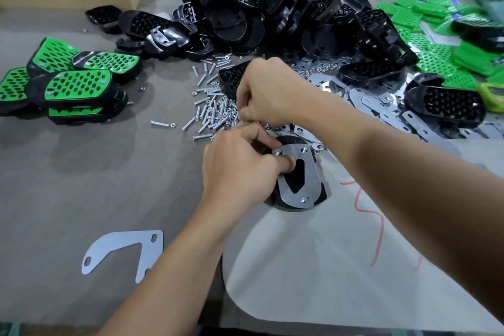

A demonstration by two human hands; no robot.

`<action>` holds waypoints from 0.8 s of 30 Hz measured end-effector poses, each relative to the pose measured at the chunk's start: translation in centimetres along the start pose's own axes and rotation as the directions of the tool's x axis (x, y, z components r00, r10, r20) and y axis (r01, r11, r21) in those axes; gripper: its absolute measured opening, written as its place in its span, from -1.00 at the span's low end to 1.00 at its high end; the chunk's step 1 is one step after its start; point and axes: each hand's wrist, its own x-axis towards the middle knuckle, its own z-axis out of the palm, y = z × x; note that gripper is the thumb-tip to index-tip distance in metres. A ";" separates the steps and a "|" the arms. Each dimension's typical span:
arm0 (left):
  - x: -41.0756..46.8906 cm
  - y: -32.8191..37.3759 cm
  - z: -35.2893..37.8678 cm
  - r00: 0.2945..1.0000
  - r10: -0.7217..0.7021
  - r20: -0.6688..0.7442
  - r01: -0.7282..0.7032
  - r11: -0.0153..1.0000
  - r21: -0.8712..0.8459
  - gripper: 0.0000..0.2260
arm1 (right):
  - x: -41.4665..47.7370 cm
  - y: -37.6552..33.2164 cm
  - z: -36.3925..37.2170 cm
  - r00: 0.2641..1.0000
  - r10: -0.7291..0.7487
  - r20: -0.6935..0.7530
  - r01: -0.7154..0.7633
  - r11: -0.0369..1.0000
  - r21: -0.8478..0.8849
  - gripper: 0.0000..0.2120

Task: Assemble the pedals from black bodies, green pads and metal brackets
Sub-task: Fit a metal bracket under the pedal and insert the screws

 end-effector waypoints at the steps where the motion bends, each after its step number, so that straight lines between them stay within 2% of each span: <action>1: 0.0 0.0 0.0 1.000 -0.001 -0.003 0.001 1.000 -0.003 -0.65 | -0.4 0.2 -0.4 0.999 0.026 -0.027 -0.025 0.998 0.060 -0.91; 5: 0.0 -0.2 0.1 1.000 0.004 -0.013 -0.004 1.000 -0.018 -0.67 | -3.9 2.1 -2.9 0.984 0.099 -0.150 -0.061 0.969 0.239 -0.95; 8: -0.1 -0.1 0.0 1.000 0.023 -0.004 -0.023 1.000 0.007 -0.67 | -7.7 3.2 -4.2 0.984 0.131 -0.122 -0.089 0.949 0.301 -0.90; 13: 0.0 -0.1 0.1 1.000 0.004 -0.001 -0.004 1.000 0.001 -0.65 | -10.6 3.8 -3.0 0.977 0.211 -0.012 -0.200 0.942 0.270 -0.85; 24: -0.1 -0.1 0.1 0.999 0.034 -0.010 -0.033 0.999 0.030 -0.67 | -10.8 3.8 -1.3 0.964 0.264 -0.041 -0.250 0.946 0.204 -0.86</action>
